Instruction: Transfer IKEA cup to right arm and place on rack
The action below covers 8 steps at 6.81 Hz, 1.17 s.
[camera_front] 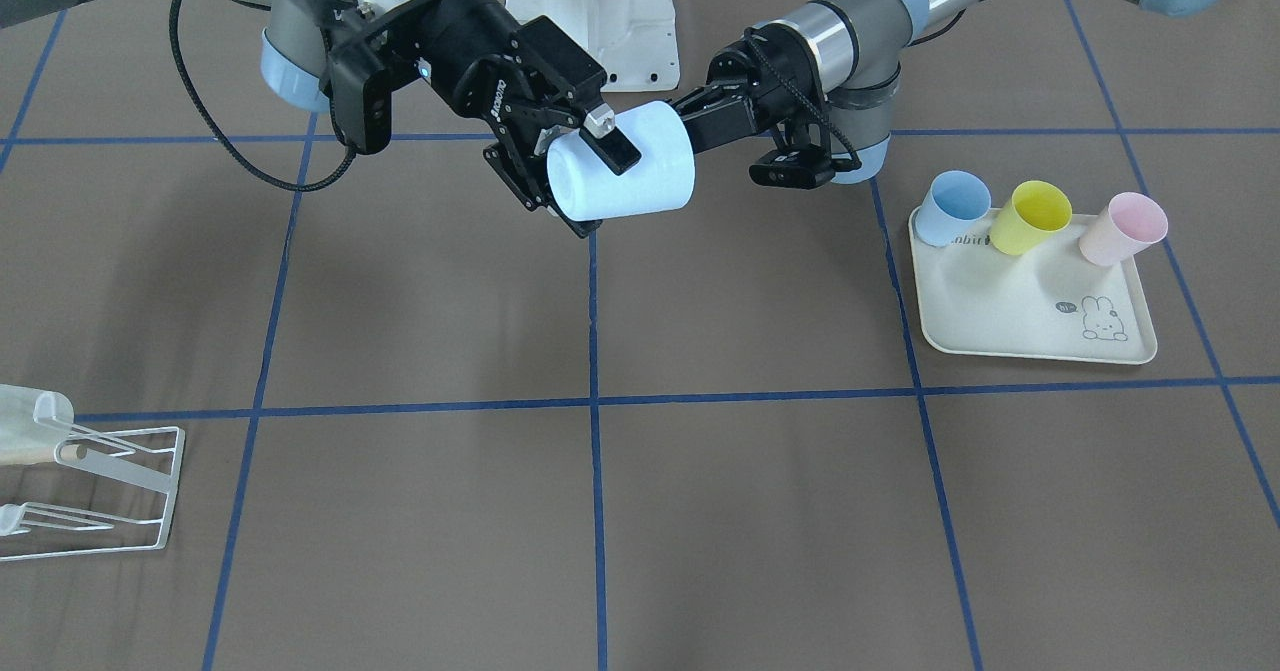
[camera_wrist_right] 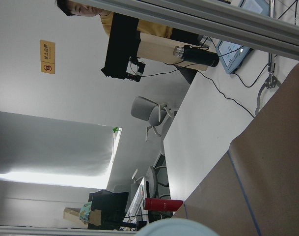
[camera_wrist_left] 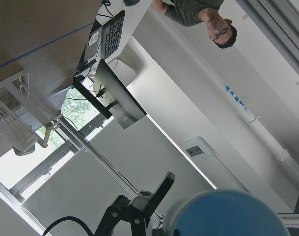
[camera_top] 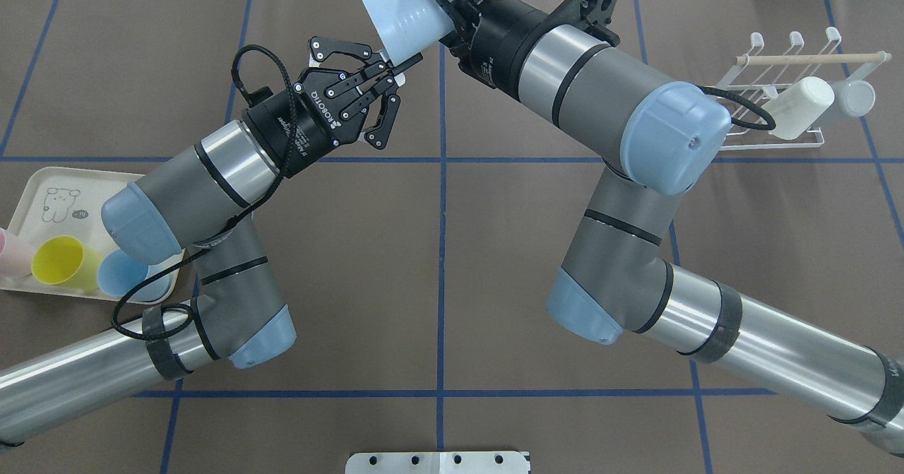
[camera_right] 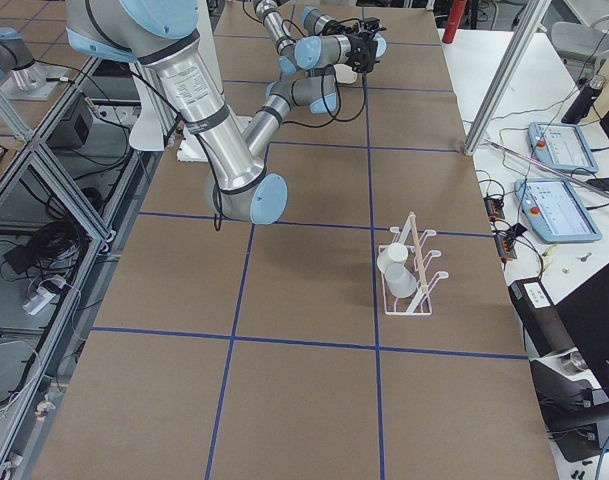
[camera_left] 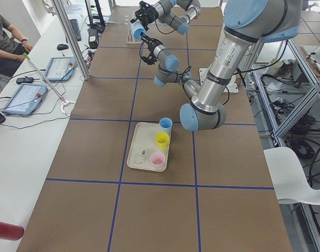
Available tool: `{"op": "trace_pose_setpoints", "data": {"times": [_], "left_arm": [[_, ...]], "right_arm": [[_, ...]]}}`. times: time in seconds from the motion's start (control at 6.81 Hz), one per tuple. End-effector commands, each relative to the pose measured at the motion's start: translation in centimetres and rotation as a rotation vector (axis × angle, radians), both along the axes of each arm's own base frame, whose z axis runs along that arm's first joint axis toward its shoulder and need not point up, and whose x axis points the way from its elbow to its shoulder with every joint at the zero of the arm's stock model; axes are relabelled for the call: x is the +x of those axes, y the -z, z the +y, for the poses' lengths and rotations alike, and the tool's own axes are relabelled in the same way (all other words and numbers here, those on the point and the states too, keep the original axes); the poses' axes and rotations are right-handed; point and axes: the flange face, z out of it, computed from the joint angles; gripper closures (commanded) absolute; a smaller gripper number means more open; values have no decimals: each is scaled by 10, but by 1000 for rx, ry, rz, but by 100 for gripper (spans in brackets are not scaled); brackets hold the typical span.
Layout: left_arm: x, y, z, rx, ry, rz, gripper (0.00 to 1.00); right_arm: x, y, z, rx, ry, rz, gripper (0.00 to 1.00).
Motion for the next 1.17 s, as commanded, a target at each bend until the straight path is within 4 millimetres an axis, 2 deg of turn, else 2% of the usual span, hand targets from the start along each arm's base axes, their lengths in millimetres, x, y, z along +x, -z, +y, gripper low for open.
{"op": "trace_pose_setpoints", "data": {"times": [0.0,0.15,0.29,0.44,0.88,1.03], "left_arm": [[0,0,0,0,0,0,100],[0,-1,0,-1,0,-1,100],[0,-1,0,-1,0,-1,100],[0,-3,0,2,6,-9,2],[-1,-3,1,52,61,-58,0],[-1,-6,1,52,61,-62,0]], "right_arm": [[-2,-1,2,-1,4,1,5],[-2,-1,2,-7,9,-9,66],[0,0,2,-7,8,-17,100],[3,-1,2,8,7,-37,100],[3,-2,2,10,7,-37,100],[8,-2,-3,9,-4,-38,100]]}}
